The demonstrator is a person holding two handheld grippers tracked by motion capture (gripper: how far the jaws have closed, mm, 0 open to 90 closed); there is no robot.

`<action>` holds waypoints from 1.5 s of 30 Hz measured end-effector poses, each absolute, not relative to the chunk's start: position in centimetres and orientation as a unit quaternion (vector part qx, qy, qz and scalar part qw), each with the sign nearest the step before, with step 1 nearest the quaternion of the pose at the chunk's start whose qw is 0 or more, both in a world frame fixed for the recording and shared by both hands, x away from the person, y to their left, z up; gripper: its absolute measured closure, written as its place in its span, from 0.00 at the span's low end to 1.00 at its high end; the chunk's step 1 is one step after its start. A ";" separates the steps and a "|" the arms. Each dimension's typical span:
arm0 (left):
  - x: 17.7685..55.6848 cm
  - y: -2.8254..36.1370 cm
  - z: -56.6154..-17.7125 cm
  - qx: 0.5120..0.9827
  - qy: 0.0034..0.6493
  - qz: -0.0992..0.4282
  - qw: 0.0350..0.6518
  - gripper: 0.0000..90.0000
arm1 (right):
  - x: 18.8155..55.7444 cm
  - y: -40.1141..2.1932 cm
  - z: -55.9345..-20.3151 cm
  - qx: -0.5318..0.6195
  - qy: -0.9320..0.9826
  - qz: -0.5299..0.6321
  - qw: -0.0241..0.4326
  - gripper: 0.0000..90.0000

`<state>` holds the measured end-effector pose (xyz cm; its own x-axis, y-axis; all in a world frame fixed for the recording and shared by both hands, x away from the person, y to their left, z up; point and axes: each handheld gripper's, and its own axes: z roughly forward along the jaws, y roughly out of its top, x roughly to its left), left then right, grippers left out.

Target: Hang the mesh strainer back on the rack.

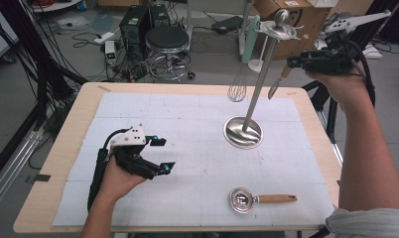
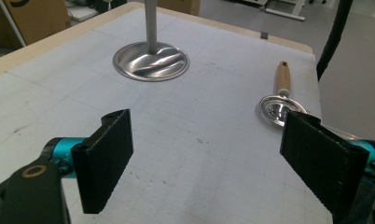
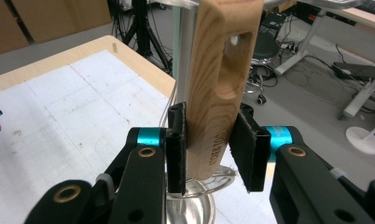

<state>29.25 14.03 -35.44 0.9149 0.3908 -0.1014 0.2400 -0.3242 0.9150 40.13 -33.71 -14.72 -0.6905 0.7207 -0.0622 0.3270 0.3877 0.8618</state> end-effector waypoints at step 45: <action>29.3 14.0 -35.4 0.809 0.195 0.066 0.551 0.20 | 39.2 -33.5 -15.4 0.340 0.785 0.464 0.232 0.59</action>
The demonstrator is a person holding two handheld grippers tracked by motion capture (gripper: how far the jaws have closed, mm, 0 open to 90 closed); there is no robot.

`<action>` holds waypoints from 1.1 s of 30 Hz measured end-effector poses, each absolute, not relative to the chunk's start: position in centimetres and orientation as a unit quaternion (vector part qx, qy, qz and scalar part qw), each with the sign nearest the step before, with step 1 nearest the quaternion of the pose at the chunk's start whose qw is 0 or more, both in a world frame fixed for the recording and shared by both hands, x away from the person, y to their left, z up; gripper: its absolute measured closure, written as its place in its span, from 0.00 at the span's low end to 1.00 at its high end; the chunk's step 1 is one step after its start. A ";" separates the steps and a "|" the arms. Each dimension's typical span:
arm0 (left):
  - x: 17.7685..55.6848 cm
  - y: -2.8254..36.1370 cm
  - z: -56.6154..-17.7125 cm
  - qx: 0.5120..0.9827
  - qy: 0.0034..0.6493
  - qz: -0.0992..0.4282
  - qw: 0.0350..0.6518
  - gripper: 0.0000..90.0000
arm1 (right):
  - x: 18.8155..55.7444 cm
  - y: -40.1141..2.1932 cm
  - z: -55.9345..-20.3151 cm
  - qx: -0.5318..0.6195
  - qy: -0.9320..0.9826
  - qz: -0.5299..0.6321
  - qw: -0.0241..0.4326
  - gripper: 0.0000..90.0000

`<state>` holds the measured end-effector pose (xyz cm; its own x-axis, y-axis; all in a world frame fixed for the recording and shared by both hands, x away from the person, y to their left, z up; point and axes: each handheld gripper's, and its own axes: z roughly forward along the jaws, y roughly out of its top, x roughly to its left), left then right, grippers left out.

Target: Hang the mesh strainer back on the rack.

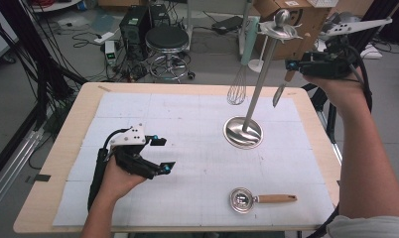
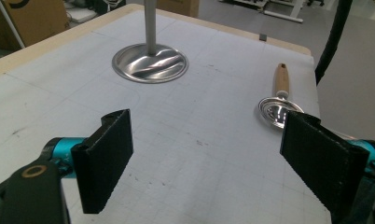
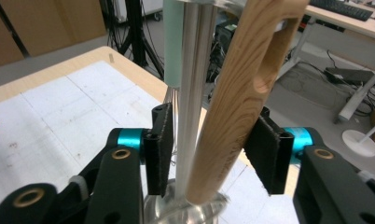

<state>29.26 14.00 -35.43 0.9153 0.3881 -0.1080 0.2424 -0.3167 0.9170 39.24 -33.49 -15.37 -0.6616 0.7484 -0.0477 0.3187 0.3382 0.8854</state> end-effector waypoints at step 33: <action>29.3 13.9 -35.5 0.809 0.192 0.066 0.552 0.20 | 37.1 -35.9 -13.1 0.333 0.753 0.485 0.293 0.89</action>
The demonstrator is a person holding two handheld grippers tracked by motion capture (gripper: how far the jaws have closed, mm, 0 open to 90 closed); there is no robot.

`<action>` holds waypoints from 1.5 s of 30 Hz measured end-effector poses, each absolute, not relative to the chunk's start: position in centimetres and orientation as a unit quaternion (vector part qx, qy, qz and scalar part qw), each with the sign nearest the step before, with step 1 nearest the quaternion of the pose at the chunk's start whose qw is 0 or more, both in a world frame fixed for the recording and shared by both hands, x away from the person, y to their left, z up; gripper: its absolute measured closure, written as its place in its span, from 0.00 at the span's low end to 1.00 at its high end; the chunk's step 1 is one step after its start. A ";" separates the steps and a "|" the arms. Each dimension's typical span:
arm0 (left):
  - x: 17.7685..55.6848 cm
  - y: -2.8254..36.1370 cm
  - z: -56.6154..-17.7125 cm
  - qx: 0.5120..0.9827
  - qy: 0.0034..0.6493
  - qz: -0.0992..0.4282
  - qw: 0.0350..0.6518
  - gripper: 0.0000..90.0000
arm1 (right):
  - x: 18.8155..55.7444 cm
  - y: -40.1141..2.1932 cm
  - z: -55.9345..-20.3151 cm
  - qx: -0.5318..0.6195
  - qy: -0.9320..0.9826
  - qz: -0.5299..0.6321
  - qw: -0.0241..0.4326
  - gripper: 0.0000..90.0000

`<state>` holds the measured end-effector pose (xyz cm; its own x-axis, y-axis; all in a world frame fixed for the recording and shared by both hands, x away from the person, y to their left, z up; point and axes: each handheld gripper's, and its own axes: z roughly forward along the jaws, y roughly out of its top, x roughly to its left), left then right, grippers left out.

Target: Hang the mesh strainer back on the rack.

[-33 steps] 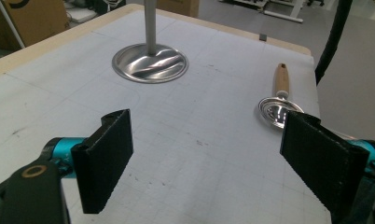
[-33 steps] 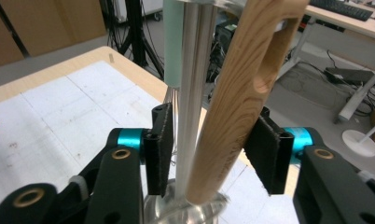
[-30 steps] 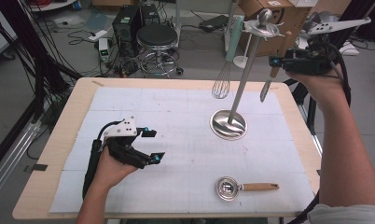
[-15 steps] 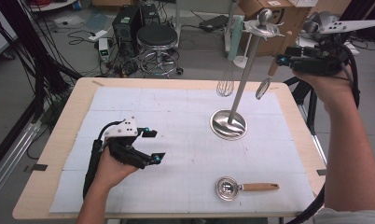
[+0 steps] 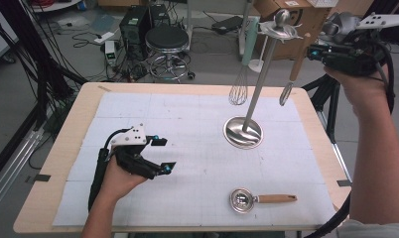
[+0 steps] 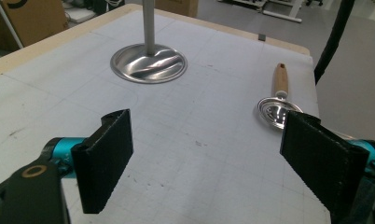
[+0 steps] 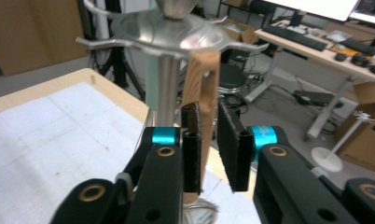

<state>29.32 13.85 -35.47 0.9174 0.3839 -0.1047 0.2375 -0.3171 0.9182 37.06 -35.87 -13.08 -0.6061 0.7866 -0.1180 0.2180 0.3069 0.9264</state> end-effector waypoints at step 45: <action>29.3 13.5 -35.6 0.809 0.192 0.063 0.551 0.20 | 36.1 -29.7 -11.8 0.238 0.787 0.490 0.290 0.86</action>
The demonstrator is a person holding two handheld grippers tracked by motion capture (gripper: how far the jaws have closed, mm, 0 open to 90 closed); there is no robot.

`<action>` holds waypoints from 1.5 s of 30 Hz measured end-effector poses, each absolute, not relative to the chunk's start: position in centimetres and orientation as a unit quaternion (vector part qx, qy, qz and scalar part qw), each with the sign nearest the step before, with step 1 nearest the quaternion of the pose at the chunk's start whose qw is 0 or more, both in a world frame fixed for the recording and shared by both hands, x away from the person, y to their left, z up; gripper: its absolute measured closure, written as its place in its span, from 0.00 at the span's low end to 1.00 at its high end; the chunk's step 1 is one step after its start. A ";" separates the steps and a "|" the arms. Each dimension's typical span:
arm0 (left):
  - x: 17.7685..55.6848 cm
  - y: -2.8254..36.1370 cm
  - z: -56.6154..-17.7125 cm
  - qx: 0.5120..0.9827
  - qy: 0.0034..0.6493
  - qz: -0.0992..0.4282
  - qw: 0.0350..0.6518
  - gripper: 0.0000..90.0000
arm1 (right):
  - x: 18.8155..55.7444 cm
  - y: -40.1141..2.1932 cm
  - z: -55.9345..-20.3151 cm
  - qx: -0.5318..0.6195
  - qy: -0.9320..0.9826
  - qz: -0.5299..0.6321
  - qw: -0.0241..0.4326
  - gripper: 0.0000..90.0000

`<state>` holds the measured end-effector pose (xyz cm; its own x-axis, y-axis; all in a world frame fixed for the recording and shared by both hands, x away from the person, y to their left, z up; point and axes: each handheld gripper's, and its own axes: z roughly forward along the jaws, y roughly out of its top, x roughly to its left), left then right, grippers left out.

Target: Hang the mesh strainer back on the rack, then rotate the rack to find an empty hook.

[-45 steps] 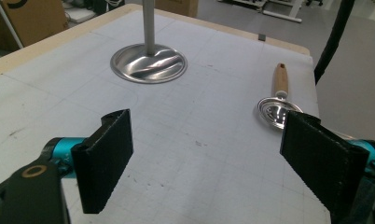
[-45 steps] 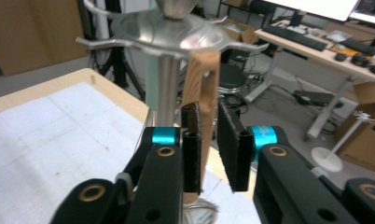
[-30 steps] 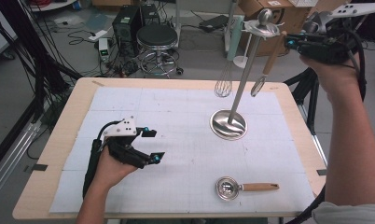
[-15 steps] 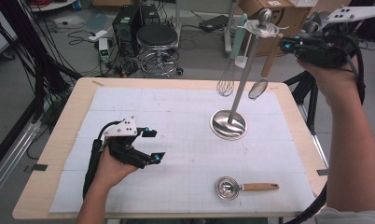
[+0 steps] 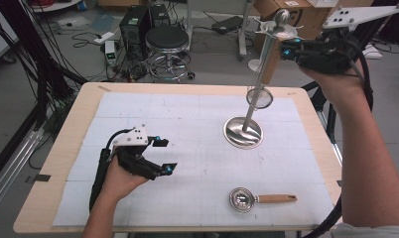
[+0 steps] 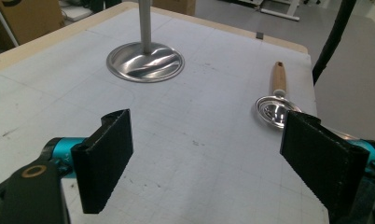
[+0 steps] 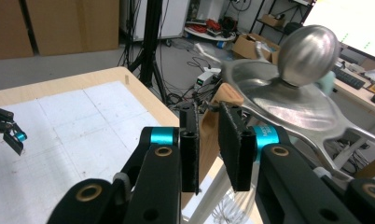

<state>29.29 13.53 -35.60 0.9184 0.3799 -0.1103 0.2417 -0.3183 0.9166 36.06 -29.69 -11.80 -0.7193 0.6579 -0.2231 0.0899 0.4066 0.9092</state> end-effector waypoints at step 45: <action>29.7 13.8 -35.8 0.806 0.198 0.058 0.554 0.20 | 36.1 -32.8 -17.2 0.264 0.783 0.509 0.239 0.61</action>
